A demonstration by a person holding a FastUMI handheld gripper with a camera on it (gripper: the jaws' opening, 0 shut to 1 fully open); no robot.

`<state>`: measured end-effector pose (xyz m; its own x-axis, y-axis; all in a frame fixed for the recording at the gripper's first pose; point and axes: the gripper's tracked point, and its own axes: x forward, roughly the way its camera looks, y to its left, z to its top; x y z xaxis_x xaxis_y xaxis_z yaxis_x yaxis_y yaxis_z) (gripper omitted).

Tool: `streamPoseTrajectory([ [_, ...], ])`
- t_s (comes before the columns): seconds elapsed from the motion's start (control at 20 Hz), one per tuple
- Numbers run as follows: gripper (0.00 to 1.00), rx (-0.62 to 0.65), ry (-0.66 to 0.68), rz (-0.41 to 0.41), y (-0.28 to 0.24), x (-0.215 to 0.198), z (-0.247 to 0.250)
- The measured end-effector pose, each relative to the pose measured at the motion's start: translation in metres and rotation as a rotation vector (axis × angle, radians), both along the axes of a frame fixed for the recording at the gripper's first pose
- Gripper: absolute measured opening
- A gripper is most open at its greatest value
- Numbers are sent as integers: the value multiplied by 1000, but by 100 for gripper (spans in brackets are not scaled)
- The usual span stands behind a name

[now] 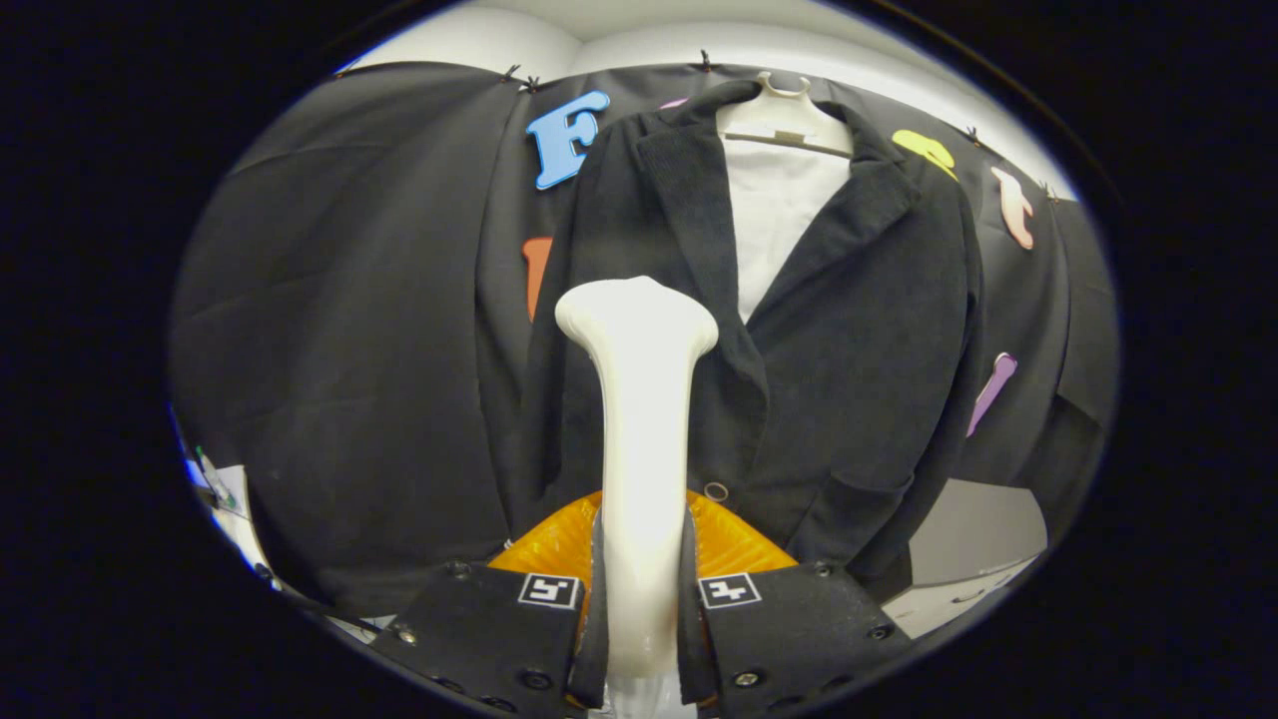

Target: Iron the clothes twice with a garment steamer, once on the left side and once on the right side.

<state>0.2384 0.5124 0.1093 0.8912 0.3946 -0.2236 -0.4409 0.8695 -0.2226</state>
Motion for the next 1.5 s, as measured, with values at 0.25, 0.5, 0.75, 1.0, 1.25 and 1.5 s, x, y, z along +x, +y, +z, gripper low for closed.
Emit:
streamPoseTrajectory([
  [0.25, 30, -22, 47, -14, -11, 0, -26],
  [0.5, 30, -42, 92, -18, -25, -2, -56],
  [0.75, 30, -69, 139, -28, -36, -2, -86],
  [1.0, 30, -103, 180, -16, -44, -7, -116],
  [1.25, 30, -131, 234, -31, -57, -6, -150],
  [1.5, 30, -141, 265, -44, -70, -9, -167],
])
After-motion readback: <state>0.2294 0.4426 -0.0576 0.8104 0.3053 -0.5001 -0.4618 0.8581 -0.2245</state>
